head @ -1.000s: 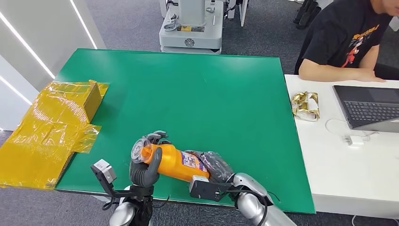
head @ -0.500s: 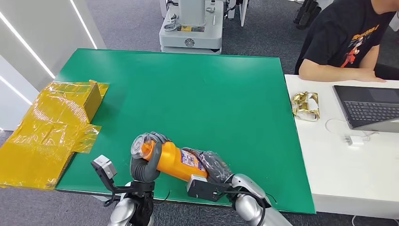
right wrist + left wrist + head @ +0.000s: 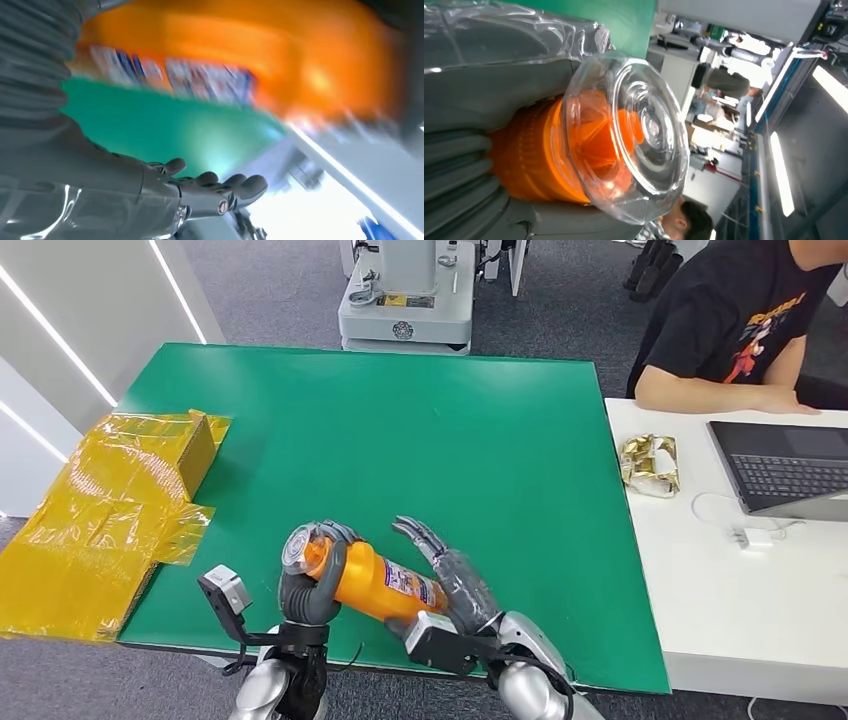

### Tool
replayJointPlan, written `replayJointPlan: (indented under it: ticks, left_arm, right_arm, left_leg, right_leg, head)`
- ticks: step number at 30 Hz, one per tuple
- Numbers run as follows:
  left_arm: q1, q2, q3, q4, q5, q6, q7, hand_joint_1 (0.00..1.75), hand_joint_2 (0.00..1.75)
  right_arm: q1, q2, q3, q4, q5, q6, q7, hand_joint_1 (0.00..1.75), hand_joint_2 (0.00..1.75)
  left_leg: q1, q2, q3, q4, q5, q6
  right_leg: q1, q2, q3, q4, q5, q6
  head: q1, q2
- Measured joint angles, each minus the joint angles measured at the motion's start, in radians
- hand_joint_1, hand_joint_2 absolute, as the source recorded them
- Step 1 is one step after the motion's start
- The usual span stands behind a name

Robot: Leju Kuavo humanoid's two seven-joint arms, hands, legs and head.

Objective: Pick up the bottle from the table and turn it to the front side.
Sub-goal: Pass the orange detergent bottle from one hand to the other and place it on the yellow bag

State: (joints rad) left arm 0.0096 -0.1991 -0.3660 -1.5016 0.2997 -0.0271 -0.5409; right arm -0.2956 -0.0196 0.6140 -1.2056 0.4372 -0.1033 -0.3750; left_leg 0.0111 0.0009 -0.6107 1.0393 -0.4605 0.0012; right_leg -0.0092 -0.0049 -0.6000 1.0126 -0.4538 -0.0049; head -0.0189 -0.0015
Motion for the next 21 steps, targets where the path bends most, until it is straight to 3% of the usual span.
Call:
replayJointPlan:
  ticks: [7,10,15,21]
  left_arm:
    - [-0.021,0.005,0.014,-0.024,-0.114,0.128,-0.068,1.75,1.75]
    - [-0.057,0.017,0.020,-0.055,-0.221,0.195,-0.092,1.75,1.75]
    - [-0.115,0.061,0.047,-0.106,-0.453,0.336,-0.075,1.75,1.75]
    - [-0.165,0.146,0.091,-0.132,-0.746,0.538,-0.029,1.75,1.75]
  right_arm:
    - [0.098,0.006,-0.008,-0.157,-0.124,-0.146,-0.113,0.00,1.75]
    - [0.127,0.011,-0.008,-0.198,-0.153,-0.199,-0.102,0.00,1.75]
    - [0.141,0.037,-0.008,-0.225,-0.231,-0.240,-0.063,0.00,1.75]
    - [0.138,0.050,-0.003,-0.224,-0.284,-0.244,-0.066,0.00,1.75]
  left_leg:
    - [0.000,0.000,0.000,0.000,0.000,0.000]
    - [0.000,0.000,0.000,0.000,0.000,0.000]
    - [0.000,0.000,0.000,0.000,0.000,-0.001]
    - [0.000,0.000,0.000,0.000,0.000,-0.001]
  right_leg:
    - [0.000,0.000,0.000,0.000,-0.001,0.000]
    - [0.000,0.000,0.000,0.000,0.000,0.000]
    - [0.000,0.000,0.000,0.001,0.000,0.000]
    - [0.000,0.000,0.000,0.001,0.000,0.000]
  head:
    - [0.000,0.000]
    - [0.000,0.000]
    - [0.000,0.000]
    - [0.000,0.000]
